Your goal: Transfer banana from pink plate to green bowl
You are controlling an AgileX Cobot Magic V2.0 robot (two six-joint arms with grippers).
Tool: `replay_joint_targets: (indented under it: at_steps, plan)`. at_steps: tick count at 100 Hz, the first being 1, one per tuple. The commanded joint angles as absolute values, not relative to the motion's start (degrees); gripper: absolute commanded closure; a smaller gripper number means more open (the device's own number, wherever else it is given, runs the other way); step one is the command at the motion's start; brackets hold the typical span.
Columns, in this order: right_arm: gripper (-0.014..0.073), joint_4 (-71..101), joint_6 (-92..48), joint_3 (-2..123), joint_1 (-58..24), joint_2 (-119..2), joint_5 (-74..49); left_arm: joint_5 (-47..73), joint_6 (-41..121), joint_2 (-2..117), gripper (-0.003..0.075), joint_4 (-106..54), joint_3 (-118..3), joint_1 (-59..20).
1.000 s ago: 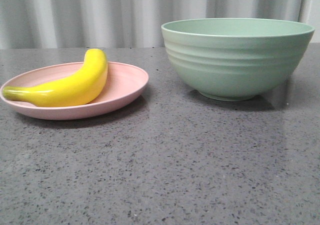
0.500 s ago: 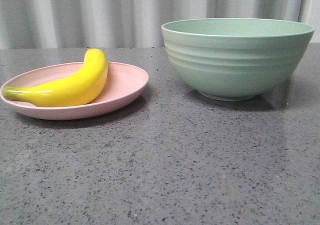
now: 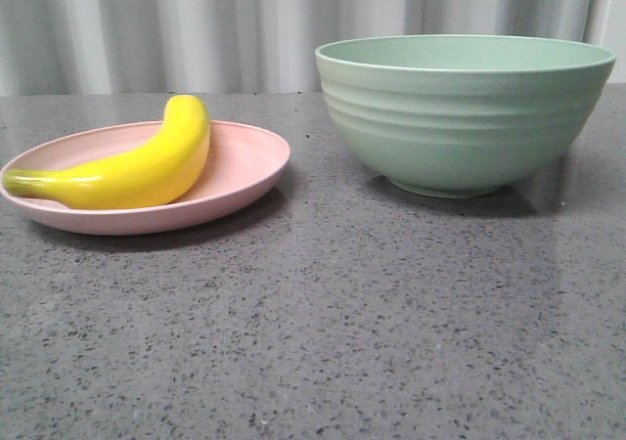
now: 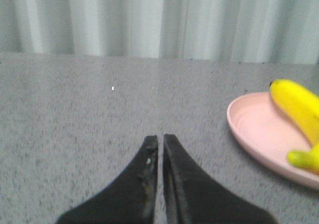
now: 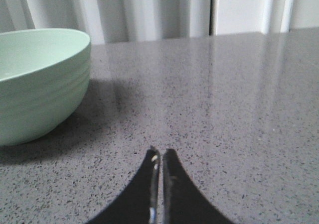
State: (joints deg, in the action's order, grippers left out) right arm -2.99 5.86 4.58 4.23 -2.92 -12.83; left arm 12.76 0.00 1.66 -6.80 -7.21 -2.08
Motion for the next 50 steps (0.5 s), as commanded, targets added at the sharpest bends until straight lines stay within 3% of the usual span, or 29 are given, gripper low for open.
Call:
replay_joint_targets:
  at_steps: [1, 29, 50]
  plan:
    - [0.0673, -3.69, 5.57, 9.55, 4.01, -8.83, -10.47, 10.13, 0.0, 5.92, 0.0739, -7.2, -12.57, -2.0]
    - [0.0673, -3.29, 5.57, 20.29, 4.01, -26.0, -10.67, 9.16, 0.0, 20.68, 0.0739, -7.29, -20.97, -2.0]
    - [0.0673, -3.29, 5.57, 21.55, 4.01, -31.86, -10.32, 0.58, 0.0, 27.59, 0.0704, -7.41, -22.1, -2.15]
